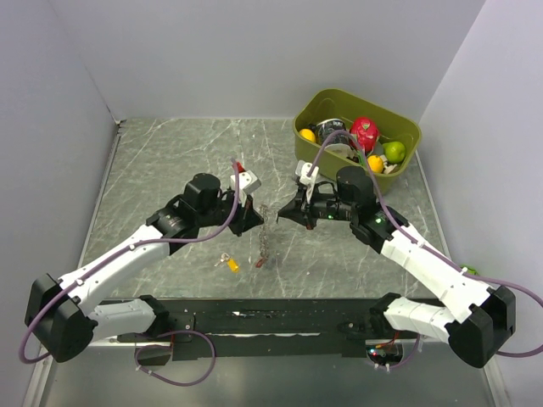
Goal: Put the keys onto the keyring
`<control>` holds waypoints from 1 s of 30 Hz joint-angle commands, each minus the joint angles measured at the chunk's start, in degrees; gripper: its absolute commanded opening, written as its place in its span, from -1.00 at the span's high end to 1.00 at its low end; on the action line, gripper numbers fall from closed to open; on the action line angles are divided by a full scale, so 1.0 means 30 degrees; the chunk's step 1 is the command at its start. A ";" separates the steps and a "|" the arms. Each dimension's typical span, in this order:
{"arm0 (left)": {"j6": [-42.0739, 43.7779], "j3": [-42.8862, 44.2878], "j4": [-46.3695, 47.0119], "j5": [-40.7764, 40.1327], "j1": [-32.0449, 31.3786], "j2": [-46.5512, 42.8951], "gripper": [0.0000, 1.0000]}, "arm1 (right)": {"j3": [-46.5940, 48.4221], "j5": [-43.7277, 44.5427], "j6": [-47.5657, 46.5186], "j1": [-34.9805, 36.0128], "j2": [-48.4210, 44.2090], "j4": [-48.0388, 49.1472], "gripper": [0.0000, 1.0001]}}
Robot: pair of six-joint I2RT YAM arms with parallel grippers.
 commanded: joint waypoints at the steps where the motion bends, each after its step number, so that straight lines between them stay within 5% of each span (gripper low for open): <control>1: 0.0672 0.0395 0.0680 -0.0613 -0.0432 -0.0649 0.98 | 0.0771 -0.0721 -0.0676 -0.0066 0.0251 -0.0393 1.00; 30: 0.1405 0.0278 0.0592 -0.0144 -0.1194 -0.1499 0.98 | 0.2412 -0.1718 -0.0559 0.1018 0.2917 -0.0892 1.00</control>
